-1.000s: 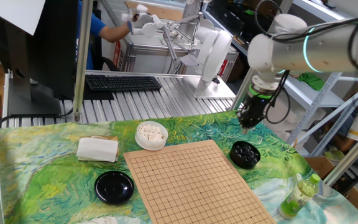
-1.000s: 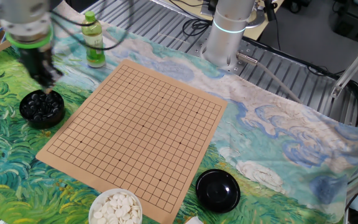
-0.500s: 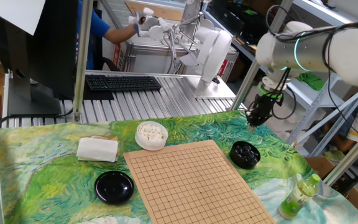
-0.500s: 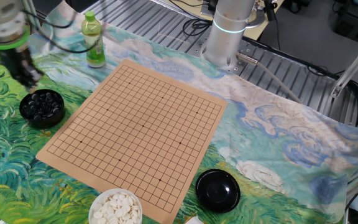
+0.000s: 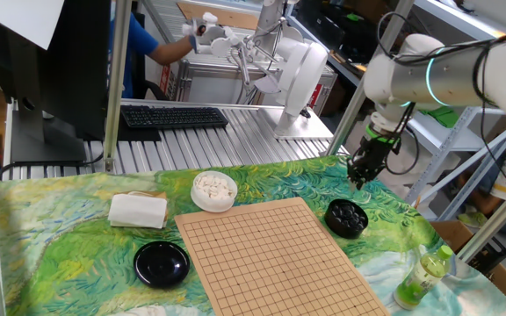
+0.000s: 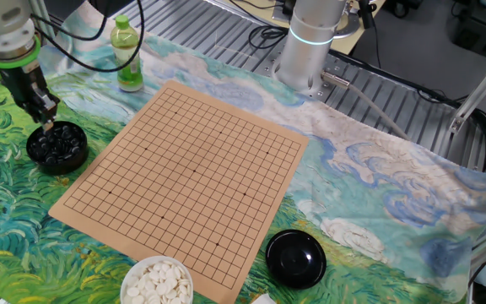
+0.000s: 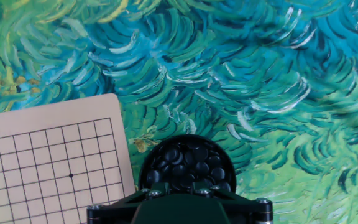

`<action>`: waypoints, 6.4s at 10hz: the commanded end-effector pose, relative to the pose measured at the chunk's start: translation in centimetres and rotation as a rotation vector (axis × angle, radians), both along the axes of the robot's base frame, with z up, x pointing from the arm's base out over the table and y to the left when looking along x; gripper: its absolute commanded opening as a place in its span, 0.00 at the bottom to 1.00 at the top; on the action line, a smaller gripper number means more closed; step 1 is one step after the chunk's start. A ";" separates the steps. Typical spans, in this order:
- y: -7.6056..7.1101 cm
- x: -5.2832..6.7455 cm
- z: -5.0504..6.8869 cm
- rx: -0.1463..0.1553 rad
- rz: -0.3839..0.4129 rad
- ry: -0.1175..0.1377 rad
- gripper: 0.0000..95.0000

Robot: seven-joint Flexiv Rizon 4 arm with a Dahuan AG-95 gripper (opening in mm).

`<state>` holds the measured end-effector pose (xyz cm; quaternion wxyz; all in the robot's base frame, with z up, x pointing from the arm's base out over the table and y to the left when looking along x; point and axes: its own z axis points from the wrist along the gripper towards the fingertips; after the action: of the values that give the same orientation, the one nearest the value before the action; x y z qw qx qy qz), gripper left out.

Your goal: Play the first move as black on the 3-4 point in the upper right corner of the Go board

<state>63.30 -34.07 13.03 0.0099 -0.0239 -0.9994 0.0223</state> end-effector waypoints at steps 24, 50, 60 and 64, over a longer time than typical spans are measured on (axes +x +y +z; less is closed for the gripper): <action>-1.4 -4.6 -8.4 0.003 0.086 -0.037 0.20; -1.4 -4.7 -8.7 0.011 0.035 -0.050 0.20; -1.4 -4.6 -8.5 0.015 0.008 -0.068 0.40; 0.2 -4.5 -7.2 0.019 -0.023 -0.061 0.40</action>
<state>59.04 -33.88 5.71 -0.0194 -0.0361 -0.9991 0.0111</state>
